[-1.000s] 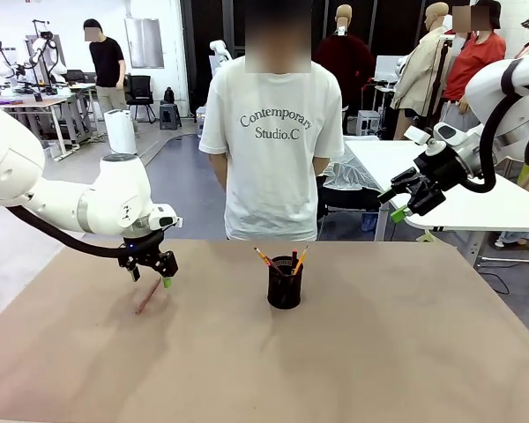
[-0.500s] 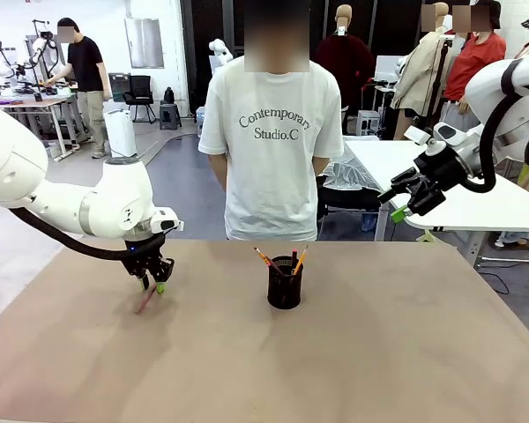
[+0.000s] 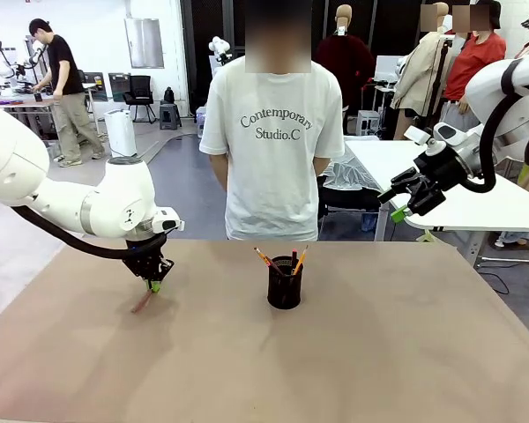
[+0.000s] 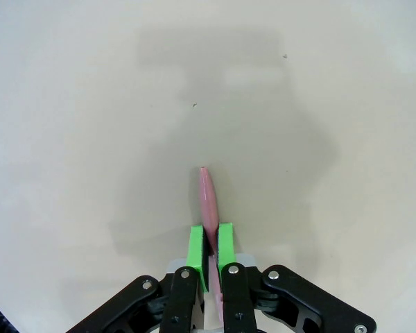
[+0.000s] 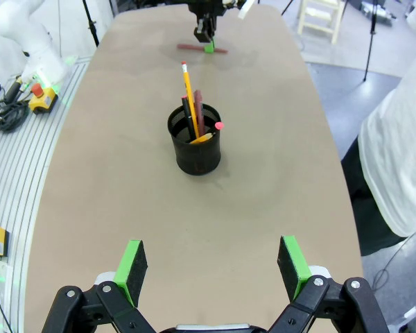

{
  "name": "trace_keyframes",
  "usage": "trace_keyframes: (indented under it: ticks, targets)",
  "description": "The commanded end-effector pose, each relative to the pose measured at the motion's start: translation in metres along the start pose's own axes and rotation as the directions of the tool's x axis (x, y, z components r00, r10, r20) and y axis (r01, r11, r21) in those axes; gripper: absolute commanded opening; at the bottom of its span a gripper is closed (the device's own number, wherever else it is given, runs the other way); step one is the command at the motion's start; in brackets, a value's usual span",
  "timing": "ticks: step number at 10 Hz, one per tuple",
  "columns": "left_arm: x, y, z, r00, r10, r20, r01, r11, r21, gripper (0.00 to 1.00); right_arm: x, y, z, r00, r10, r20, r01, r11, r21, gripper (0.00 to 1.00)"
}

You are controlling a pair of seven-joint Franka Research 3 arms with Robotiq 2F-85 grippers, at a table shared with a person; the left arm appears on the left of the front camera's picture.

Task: Place the pens into the pen holder.
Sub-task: Pick up a writing instrument from the table and place it into the Pen holder.

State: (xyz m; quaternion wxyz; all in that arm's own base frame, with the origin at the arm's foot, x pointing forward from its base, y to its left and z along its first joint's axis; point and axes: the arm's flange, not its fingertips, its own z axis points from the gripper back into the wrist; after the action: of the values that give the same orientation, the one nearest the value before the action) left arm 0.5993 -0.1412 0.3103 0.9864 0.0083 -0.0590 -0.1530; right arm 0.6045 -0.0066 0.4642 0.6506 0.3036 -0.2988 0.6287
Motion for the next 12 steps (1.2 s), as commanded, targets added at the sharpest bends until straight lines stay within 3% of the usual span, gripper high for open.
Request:
trace_keyframes:
  ticks: [1, 2, 4, 6, 7, 8, 10, 11, 12]
  targets:
    - [0.000, 0.002, -0.004, 1.000, 0.016, -0.019, -0.015, 0.999, 0.036, 0.00, 0.003, 0.000, 0.001, 1.000, 0.007, -0.006, -0.007, 1.000, -0.005, 1.00]
    - [-0.001, 0.004, 0.002, 1.000, 0.003, -0.007, -0.003, 1.000, -0.009, 0.00, 0.003, 0.000, 0.001, 1.000, 0.007, -0.006, -0.007, 1.000, -0.005, 1.00]
    - [-0.007, 0.012, 0.028, 0.995, -0.071, 0.073, 0.088, 0.961, -0.263, 0.00, 0.003, 0.000, 0.001, 1.000, 0.007, -0.006, -0.007, 1.000, -0.005, 1.00]
    - [-0.014, 0.027, 0.058, 0.967, -0.177, 0.181, 0.243, 0.848, -0.472, 0.00, 0.003, 0.000, 0.001, 1.000, 0.007, -0.006, -0.007, 1.000, -0.005, 1.00]
    - [-0.018, 0.038, 0.068, 0.940, -0.233, 0.250, 0.334, 0.784, -0.524, 0.00, 0.003, 0.000, 0.001, 1.000, 0.007, -0.006, -0.007, 1.000, -0.005, 1.00]
    - [-0.022, 0.046, 0.077, 0.893, -0.292, 0.342, 0.444, 0.693, -0.568, 0.00, 0.003, 0.000, 0.001, 1.000, 0.007, -0.006, -0.007, 1.000, -0.005, 1.00]
    - [-0.026, 0.054, 0.092, 0.772, -0.302, 0.560, 0.630, 0.485, -0.607, 0.00, 0.003, 0.000, 0.001, 1.000, 0.007, -0.006, -0.007, 1.000, -0.005, 1.00]
    - [-0.027, 0.057, 0.099, 0.712, -0.265, 0.651, 0.694, 0.407, -0.593, 0.00, 0.003, 0.000, 0.001, 1.000, 0.007, -0.006, -0.007, 1.000, -0.005, 1.00]
    - [-0.029, 0.059, 0.105, 0.646, -0.200, 0.737, 0.745, 0.375, -0.552, 0.00, 0.003, 0.000, 0.001, 1.000, 0.007, -0.006, -0.007, 1.000, -0.005, 1.00]
